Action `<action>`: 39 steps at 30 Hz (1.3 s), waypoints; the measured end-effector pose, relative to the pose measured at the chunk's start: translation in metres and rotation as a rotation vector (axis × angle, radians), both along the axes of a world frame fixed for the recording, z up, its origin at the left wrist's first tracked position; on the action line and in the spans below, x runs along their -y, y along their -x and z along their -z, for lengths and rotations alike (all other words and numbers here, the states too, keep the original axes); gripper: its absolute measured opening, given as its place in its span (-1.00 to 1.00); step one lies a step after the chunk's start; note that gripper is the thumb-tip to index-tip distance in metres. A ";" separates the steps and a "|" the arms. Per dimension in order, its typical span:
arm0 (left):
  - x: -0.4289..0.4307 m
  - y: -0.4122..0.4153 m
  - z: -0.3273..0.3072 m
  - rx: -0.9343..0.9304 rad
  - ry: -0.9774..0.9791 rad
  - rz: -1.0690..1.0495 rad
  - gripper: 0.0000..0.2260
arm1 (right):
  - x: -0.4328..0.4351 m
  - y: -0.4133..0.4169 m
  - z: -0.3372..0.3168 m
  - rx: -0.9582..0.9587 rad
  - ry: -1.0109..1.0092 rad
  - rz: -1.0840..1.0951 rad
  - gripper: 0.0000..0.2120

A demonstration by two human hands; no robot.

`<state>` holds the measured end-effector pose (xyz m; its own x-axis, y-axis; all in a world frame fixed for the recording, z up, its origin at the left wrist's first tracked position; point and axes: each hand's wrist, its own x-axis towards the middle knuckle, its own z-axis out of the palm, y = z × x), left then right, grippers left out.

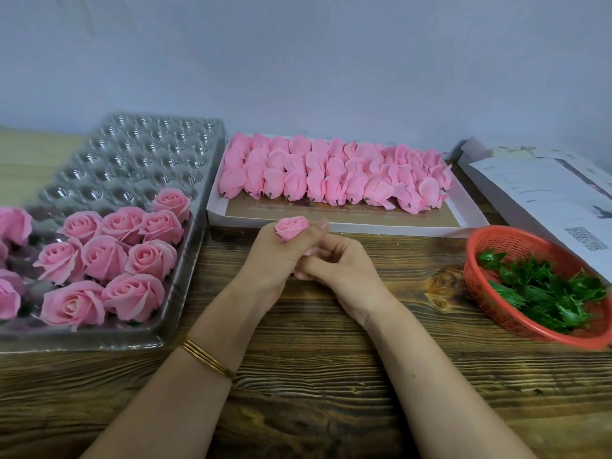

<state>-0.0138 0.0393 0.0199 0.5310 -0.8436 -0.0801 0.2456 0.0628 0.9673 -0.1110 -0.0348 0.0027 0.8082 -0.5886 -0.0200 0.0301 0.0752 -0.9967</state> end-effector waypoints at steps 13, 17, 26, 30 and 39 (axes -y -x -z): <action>0.003 -0.004 0.006 -0.068 -0.007 0.065 -0.64 | -0.003 0.000 0.002 0.046 0.154 0.082 -0.80; 0.000 -0.007 0.005 -0.078 -0.011 0.169 -0.68 | 0.000 0.001 -0.002 0.025 -0.053 -0.041 -0.77; 0.006 0.002 0.010 -0.091 0.011 -0.028 -0.69 | -0.004 -0.001 0.000 -0.033 0.197 0.099 -0.72; 0.004 0.001 0.007 -0.071 0.009 0.018 -0.62 | -0.002 0.001 0.000 -0.015 0.222 0.113 -0.78; 0.000 0.000 0.003 -0.023 -0.014 0.087 -0.69 | 0.001 0.005 -0.006 -0.018 -0.107 -0.056 -0.75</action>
